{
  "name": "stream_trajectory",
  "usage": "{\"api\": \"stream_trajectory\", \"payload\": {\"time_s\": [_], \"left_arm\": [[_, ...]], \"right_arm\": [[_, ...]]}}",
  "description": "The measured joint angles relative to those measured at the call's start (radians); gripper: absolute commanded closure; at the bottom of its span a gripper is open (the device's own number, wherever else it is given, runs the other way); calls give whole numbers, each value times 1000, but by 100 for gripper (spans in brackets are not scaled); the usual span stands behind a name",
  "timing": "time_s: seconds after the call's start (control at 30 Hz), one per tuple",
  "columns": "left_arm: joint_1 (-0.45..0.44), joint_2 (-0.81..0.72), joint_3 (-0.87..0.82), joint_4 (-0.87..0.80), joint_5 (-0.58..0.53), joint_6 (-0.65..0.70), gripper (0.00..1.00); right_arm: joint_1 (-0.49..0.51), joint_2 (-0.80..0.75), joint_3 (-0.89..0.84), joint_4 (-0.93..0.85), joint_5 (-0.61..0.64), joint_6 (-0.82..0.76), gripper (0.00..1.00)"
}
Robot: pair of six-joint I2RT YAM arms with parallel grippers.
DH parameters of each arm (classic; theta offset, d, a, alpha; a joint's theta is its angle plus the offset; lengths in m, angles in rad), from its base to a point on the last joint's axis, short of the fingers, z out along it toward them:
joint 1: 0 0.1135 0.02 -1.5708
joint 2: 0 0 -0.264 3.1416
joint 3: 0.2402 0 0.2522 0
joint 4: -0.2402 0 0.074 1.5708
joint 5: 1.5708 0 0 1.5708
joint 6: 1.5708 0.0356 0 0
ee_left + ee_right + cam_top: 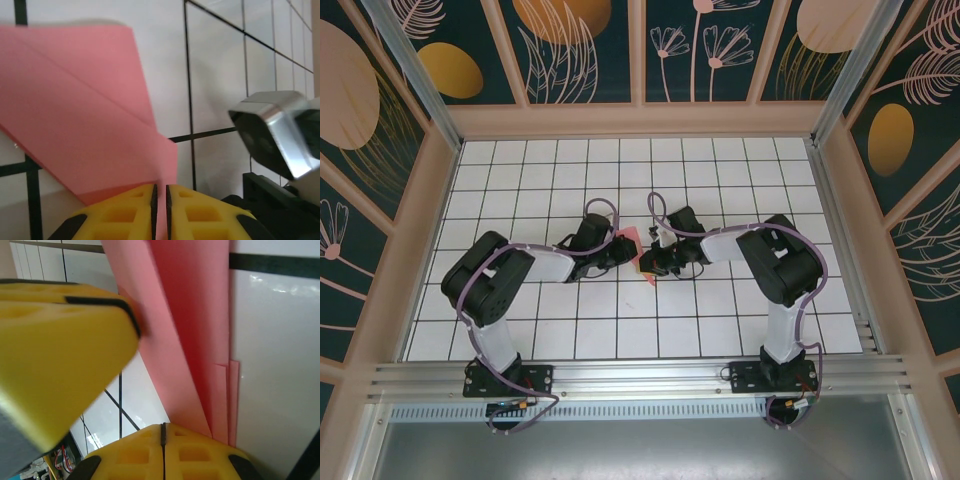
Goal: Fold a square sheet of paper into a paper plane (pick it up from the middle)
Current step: Fold the wing for the fifth time at the center of the table.
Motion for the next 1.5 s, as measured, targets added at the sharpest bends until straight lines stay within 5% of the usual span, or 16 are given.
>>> {"api": "stream_trajectory", "payload": {"time_s": [0.87,1.23,1.5], "left_arm": [[3,43,114,-199,-26,13,81],[99,80,184,-253,-5,79,79],[207,89,275,-367,-181,150,69]], "right_arm": [[-1,1,-15,14,3,0,93],[-3,-1,-21,25,-1,1,93],[-3,-4,-17,26,-1,8,90]]}}
